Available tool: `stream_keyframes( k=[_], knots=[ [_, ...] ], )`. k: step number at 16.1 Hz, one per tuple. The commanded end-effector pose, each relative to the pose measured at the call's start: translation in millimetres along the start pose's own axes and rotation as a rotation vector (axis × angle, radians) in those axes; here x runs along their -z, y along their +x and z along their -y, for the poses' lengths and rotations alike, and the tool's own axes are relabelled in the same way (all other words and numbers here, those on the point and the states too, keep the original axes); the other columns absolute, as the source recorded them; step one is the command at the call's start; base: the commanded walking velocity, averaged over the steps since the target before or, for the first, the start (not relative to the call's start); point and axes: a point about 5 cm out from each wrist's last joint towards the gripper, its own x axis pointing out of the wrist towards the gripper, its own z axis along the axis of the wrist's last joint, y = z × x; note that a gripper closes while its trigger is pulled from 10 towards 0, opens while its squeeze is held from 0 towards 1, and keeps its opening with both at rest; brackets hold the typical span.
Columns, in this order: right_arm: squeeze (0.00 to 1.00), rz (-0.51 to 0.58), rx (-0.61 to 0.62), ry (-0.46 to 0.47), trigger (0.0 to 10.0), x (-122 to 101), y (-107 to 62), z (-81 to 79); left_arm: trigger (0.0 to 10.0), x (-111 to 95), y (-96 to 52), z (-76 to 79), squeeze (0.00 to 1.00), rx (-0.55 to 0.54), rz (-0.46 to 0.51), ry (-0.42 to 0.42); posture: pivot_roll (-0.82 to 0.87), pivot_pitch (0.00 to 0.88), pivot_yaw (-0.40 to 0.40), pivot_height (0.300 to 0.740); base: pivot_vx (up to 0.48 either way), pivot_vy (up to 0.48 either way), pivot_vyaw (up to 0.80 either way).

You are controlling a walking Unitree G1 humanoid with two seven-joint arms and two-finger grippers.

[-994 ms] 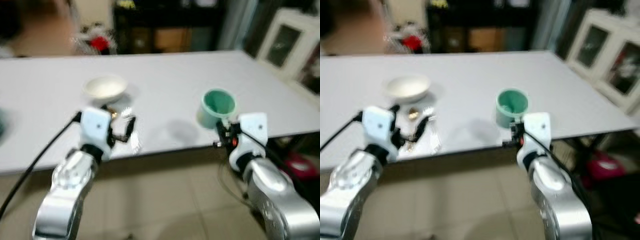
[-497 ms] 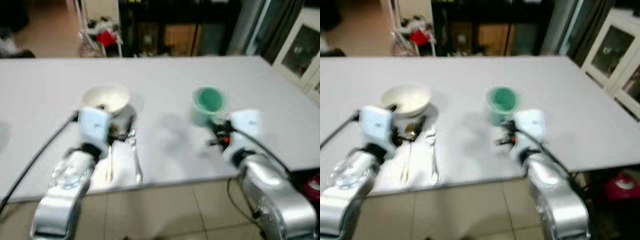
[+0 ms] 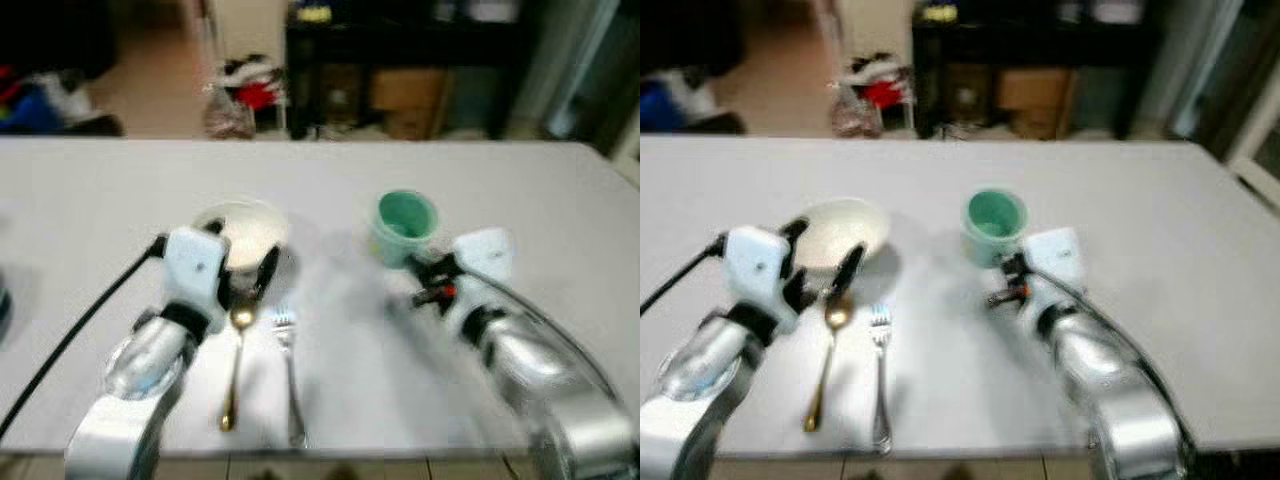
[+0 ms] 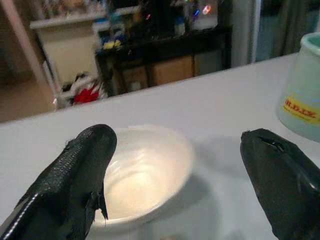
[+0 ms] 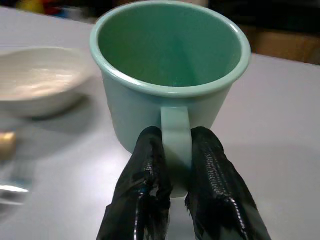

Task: Setting the table

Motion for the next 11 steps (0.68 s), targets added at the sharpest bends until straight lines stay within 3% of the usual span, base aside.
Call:
stream_keyframes(
  k=[1, 5, 11],
  knots=[
    [0.00, 0.006, -0.013, -0.022, 10.0, -2, 0.0, 4.6, 10.0, -5, 1.7, 5.0, 0.00, 0.051, 0.024, -0.003, 0.12, 0.000, 0.011, 0.740, 0.000, 0.000, 0.00],
    [0.00, -0.004, -0.067, -0.019, 10.0, 1, 7.9, 0.7, 10.0, -3, 1.7, 7.0, 0.00, 0.123, 0.002, 0.021, 0.12, 0.000, 0.022, 0.740, 0.000, 0.000, 0.00],
    [0.00, -0.107, -0.126, -0.154, 10.0, 18, 58.4, 3.6, 10.0, 9, 5.0, 13.4, 0.00, 0.415, -0.070, 0.047, 0.14, 0.000, 0.061, 0.740, 0.000, 0.000, 0.00]
  ],
)
